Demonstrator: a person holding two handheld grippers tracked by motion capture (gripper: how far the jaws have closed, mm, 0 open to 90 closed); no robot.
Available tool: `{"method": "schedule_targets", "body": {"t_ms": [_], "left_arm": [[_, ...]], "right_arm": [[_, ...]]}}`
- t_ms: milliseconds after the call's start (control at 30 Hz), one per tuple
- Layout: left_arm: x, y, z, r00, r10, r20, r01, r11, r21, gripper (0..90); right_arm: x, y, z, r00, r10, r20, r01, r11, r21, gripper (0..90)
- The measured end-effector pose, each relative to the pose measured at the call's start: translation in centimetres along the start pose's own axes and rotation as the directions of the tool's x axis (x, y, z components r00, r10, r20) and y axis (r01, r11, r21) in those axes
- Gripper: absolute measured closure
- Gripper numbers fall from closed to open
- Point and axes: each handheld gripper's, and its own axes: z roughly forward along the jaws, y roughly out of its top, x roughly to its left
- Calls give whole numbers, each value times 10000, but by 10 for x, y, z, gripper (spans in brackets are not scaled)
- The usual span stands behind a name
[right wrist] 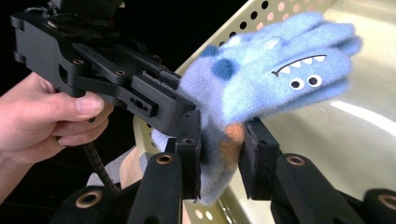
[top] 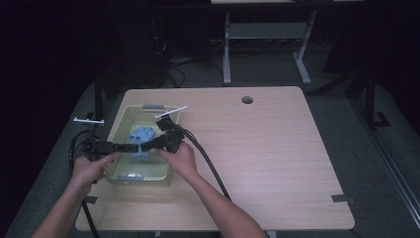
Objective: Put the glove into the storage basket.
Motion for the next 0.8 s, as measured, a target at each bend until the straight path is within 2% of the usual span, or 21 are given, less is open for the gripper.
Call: {"method": "schedule_targets", "body": {"t_ms": [100, 167, 400, 500, 700, 800], "left_arm": [[1, 0, -1, 9993, 184, -319, -179, 9997, 142, 718], [2, 0, 1, 9985, 214, -498, -205, 9996, 177, 719], [5, 2, 11, 9945, 335, -991, -268, 9973, 679, 722], [5, 2, 13, 9927, 403, -1136, -321, 9968, 730, 723], [5, 2, 13, 9913, 376, -1264, -296, 9975, 643, 729], [6, 2, 15, 9865, 525, -1550, -406, 9961, 788, 734]], "right_arm": [[1, 0, 6, 10000, 1, 81, -2, 9999, 114, 709], [0, 0, 10, 9998, -120, 188, 117, 9997, 198, 707], [-4, 0, 17, 9975, -139, 700, 89, 9974, 713, 691], [-5, -1, 18, 9966, -170, 805, 94, 9955, 941, 681], [-5, 0, 16, 9956, -209, 912, 123, 9955, 943, 680], [-6, -1, 15, 9933, -311, 1113, 179, 9929, 1176, 675]]}}
